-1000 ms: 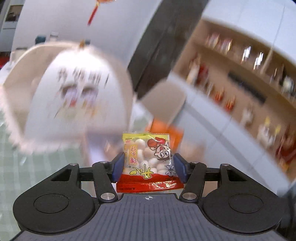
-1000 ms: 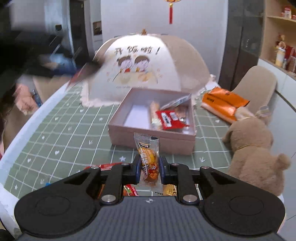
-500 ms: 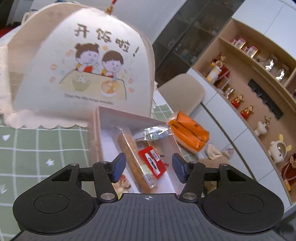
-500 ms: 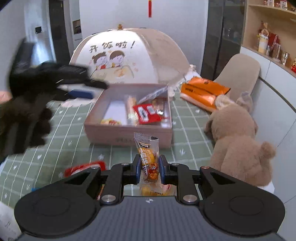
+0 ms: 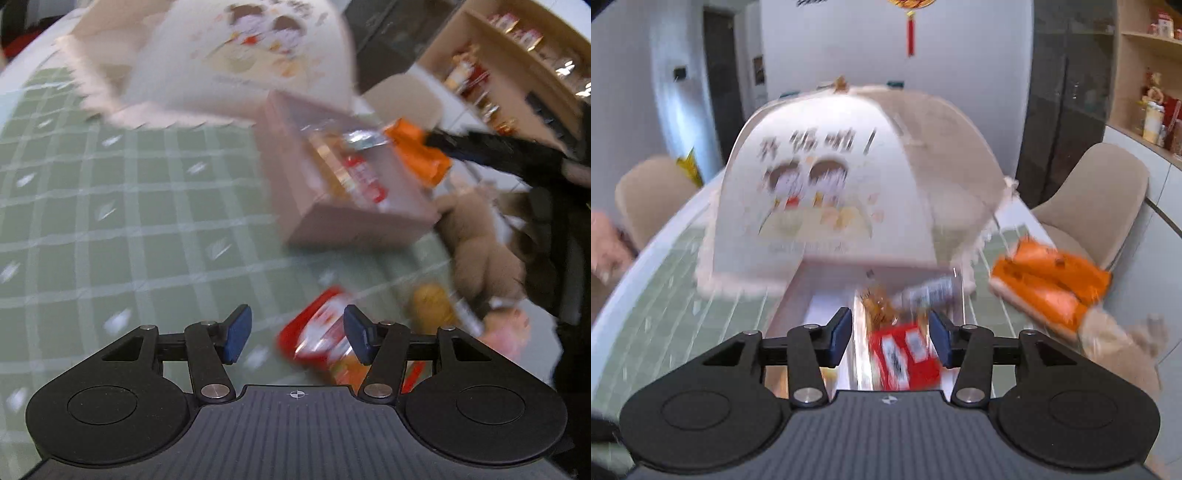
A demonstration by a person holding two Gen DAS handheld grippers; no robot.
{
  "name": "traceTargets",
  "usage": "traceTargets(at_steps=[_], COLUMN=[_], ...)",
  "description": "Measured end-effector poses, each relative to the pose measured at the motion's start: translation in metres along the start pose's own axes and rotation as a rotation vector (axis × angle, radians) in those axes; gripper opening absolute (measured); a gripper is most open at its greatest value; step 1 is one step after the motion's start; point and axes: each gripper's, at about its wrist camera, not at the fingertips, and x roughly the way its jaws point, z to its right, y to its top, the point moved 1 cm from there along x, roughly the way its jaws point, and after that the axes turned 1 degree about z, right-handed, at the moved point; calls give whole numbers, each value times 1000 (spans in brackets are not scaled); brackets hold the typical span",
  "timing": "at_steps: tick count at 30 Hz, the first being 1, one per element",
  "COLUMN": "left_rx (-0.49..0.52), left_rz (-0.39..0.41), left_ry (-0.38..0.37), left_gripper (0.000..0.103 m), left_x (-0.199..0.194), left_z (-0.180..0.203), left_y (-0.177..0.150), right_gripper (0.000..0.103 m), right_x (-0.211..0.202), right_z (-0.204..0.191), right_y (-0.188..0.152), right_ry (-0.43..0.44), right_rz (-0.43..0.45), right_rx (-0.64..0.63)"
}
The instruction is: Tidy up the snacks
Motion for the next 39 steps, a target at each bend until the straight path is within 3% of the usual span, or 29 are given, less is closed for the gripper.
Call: traceTargets(at_steps=[3, 6, 8, 10, 13, 16, 23, 28, 32, 34, 37, 39], left_rx=[-35, -117, -148, -134, -100, -116, -133, -159, -35, 56, 153, 173], left_rz=[-79, -162, -222, -269, -303, -273, -155, -48, 21, 9, -62, -122], left_ry=[36, 6, -18, -5, 1, -7, 30, 9, 2, -4, -16, -40], left_gripper=[60, 58, 51, 43, 41, 39, 39, 39, 39, 39, 39, 39], left_x=[-14, -28, -29, -27, -19, -16, -7, 8, -2, -2, 7, 17], left_z=[-19, -32, -32, -25, -17, -16, -21, -21, 13, 36, 62, 70], left_y=[-25, -51, -65, -76, -88, -90, -63, -28, -9, -6, -9, -15], right_gripper=[46, 46, 43, 29, 20, 19, 19, 19, 23, 44, 48, 48], right_x=[-20, -44, -55, -62, -62, -56, -49, -38, -57, -64, -57, -51], right_z=[-10, -25, -37, -54, -82, -104, -128, -125, -99, -76, -35, -10], right_y=[-47, -91, -119, -144, -167, -180, -166, -148, -130, -126, -127, -132], right_ry=[91, 215, 301, 359, 456, 542, 495, 359, 273, 152, -69, -130], right_rz=[-108, -212, -297, -364, -432, -487, -383, -270, -149, -93, -78, -110], right_rx=[-51, -56, -39, -46, -60, -41, -118, -151, -144, -119, -49, 18])
